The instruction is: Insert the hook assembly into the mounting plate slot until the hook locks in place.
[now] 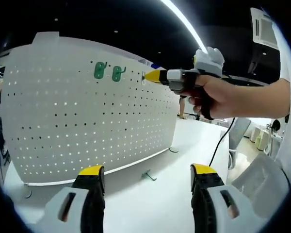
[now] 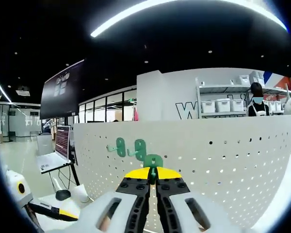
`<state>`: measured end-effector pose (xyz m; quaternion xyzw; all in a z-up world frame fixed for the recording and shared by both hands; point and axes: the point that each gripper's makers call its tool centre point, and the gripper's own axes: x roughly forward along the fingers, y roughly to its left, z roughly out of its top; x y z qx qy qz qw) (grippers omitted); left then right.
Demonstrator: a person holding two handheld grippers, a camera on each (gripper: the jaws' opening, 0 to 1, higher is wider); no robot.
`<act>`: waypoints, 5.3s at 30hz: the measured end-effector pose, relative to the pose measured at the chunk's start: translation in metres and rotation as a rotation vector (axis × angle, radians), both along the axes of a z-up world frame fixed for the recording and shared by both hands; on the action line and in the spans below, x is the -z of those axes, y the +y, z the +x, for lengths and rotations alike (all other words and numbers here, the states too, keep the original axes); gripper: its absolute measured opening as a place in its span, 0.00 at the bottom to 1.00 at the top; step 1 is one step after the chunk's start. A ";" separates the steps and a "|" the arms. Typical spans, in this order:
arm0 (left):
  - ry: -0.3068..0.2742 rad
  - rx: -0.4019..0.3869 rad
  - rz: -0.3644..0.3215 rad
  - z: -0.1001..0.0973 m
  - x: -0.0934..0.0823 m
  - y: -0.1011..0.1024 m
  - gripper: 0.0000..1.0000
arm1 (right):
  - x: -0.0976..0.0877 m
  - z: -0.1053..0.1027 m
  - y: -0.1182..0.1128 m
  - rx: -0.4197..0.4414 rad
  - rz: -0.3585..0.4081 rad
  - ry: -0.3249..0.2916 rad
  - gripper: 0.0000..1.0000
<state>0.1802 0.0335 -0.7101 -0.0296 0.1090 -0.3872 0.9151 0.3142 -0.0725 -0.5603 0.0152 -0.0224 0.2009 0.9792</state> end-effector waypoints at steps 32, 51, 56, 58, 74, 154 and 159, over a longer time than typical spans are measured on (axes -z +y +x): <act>0.028 -0.022 0.027 -0.013 0.017 0.011 0.74 | -0.018 0.037 -0.004 0.061 -0.040 -0.063 0.00; 0.051 -0.036 0.027 -0.013 0.024 0.017 0.72 | -0.011 0.041 -0.002 0.063 -0.039 -0.055 0.01; 0.054 -0.033 0.034 -0.013 0.025 0.017 0.72 | -0.012 0.044 -0.001 0.065 -0.047 -0.059 0.01; 0.055 -0.034 0.035 -0.012 0.026 0.018 0.72 | -0.012 0.045 -0.001 0.065 -0.047 -0.057 0.01; 0.066 -0.045 0.045 -0.015 0.031 0.026 0.71 | -0.011 0.045 -0.001 0.096 -0.048 -0.051 0.01; 0.116 -0.032 0.093 -0.023 0.050 0.029 0.70 | 0.012 0.021 0.030 0.005 -0.053 -0.038 0.42; 0.115 -0.035 0.092 -0.023 0.049 0.029 0.70 | 0.011 0.019 0.030 -0.005 -0.046 -0.040 0.43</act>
